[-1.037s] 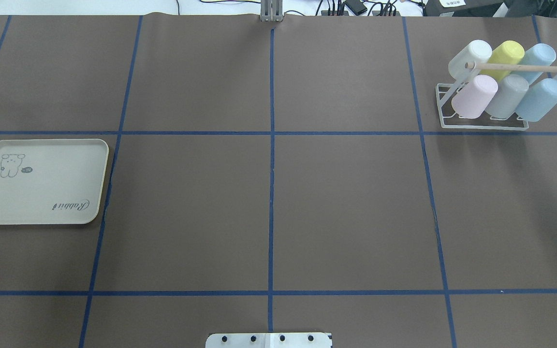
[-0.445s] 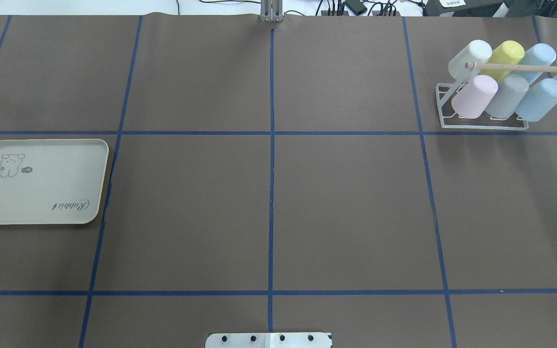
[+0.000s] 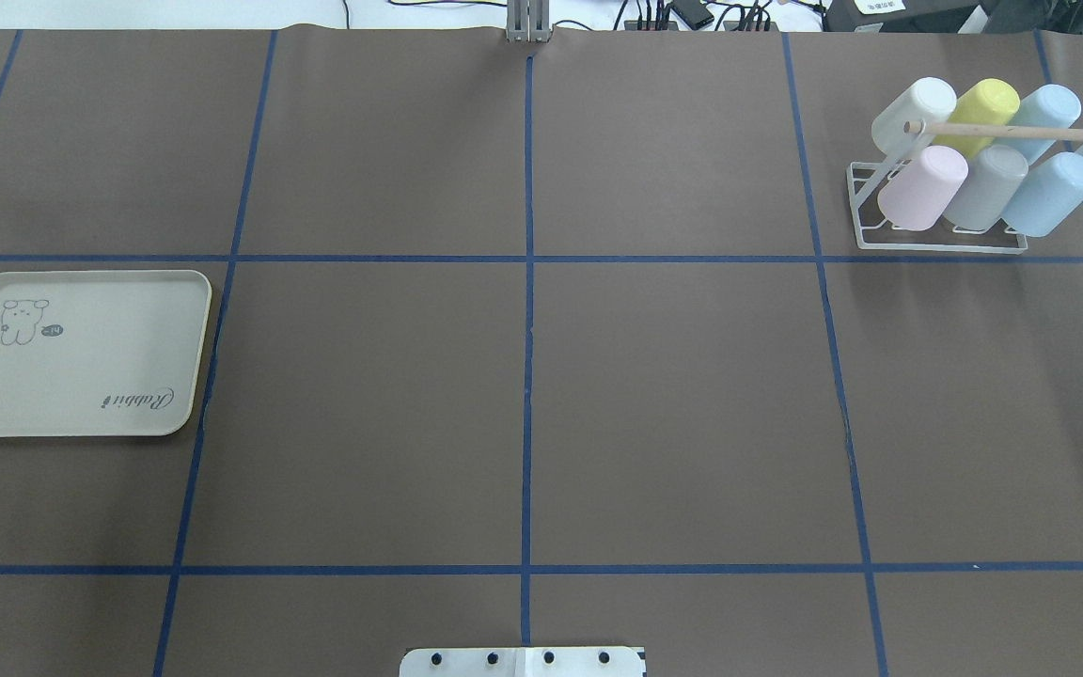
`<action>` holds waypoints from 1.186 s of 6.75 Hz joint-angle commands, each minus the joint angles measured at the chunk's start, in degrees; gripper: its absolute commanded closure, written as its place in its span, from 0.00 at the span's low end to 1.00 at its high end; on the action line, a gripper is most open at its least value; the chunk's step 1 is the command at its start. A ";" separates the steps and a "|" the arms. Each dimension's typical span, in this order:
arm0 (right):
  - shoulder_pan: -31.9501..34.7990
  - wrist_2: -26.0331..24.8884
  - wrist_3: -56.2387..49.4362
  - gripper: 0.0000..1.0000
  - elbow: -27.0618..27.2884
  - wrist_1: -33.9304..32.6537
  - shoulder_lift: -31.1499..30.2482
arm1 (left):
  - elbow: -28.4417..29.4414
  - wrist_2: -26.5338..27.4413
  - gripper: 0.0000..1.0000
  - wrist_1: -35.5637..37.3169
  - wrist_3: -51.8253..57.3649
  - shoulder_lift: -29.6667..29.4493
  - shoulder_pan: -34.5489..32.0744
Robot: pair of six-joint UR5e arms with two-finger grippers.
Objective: Transfer IKEA cup to right arm and place on rack
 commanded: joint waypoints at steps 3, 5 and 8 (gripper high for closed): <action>0.35 -0.11 -0.13 0.00 0.81 0.22 -0.58 | -0.29 -0.09 0.00 -0.13 -0.09 0.02 -0.17; 0.35 -0.20 -0.14 0.00 0.81 0.22 -0.31 | -0.99 0.09 0.00 -0.31 -0.27 -0.07 -0.17; 0.35 -0.28 0.04 0.00 0.81 0.22 0.13 | -1.69 2.87 0.00 -0.31 -0.79 -0.95 -0.35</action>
